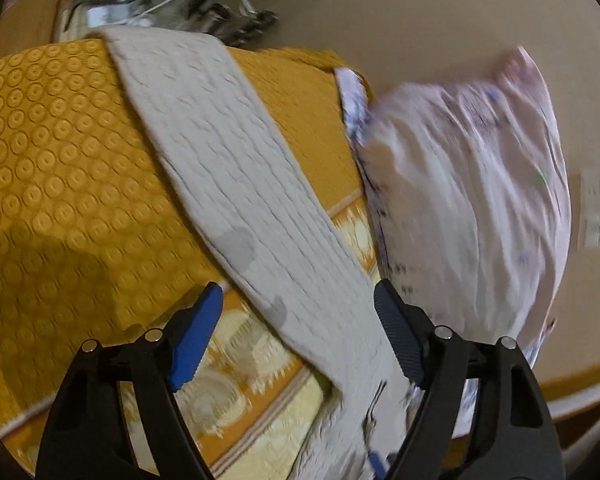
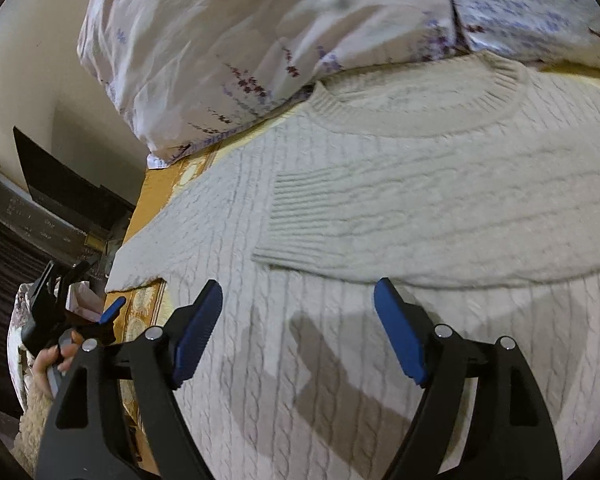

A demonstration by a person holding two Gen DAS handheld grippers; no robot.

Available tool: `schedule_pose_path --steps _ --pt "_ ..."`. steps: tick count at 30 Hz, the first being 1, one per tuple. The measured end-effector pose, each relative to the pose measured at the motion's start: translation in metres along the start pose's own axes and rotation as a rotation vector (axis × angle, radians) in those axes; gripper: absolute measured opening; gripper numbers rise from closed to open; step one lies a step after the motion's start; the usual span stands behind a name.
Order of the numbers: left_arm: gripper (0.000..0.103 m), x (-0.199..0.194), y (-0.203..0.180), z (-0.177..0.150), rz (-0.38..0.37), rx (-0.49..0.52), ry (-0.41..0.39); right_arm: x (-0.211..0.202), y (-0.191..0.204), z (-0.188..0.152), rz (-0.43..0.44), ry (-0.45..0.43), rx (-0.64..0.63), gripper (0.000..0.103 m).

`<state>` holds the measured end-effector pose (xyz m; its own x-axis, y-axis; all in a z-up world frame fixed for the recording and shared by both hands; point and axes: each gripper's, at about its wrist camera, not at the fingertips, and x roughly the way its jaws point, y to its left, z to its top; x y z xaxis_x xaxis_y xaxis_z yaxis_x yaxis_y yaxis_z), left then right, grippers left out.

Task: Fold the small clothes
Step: 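Grasp the cuff of the other sleeve with the left tool, then fold the held sleeve across the sweater body with the left tool, release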

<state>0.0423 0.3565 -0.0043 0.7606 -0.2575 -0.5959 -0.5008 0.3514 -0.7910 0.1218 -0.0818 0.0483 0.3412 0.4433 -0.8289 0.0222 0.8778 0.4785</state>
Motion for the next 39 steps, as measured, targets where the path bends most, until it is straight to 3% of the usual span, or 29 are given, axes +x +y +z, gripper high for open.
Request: schedule_pose_path --steps 7,13,16,18,20,29,34,39 --pt "0.068 0.003 0.017 0.022 -0.015 -0.107 -0.052 -0.008 -0.005 -0.001 -0.007 -0.016 0.021 0.078" --pt "0.051 0.004 0.032 0.04 -0.027 -0.154 -0.092 -0.01 -0.008 -0.004 -0.019 -0.016 0.024 0.078" --pt "0.034 0.004 0.041 0.046 -0.027 -0.19 -0.1 -0.014 -0.011 -0.005 -0.029 -0.022 0.026 0.078" --pt "0.017 0.006 0.042 0.048 -0.008 -0.179 -0.095 -0.018 -0.015 -0.006 -0.036 -0.027 0.031 0.078" --pt "0.008 0.005 0.039 0.048 -0.01 -0.155 -0.096 -0.022 -0.019 -0.006 -0.043 -0.033 0.038 0.078" --pt "0.006 0.001 -0.042 0.032 -0.17 0.048 -0.087 -0.047 -0.045 -0.01 -0.066 -0.075 0.087 0.078" --pt "0.006 0.013 -0.116 -0.01 -0.265 0.246 -0.016 -0.061 -0.058 -0.013 -0.073 -0.099 0.104 0.078" --pt "0.006 0.035 -0.184 -0.076 -0.315 0.487 0.073 -0.075 -0.072 -0.019 -0.084 -0.122 0.124 0.078"
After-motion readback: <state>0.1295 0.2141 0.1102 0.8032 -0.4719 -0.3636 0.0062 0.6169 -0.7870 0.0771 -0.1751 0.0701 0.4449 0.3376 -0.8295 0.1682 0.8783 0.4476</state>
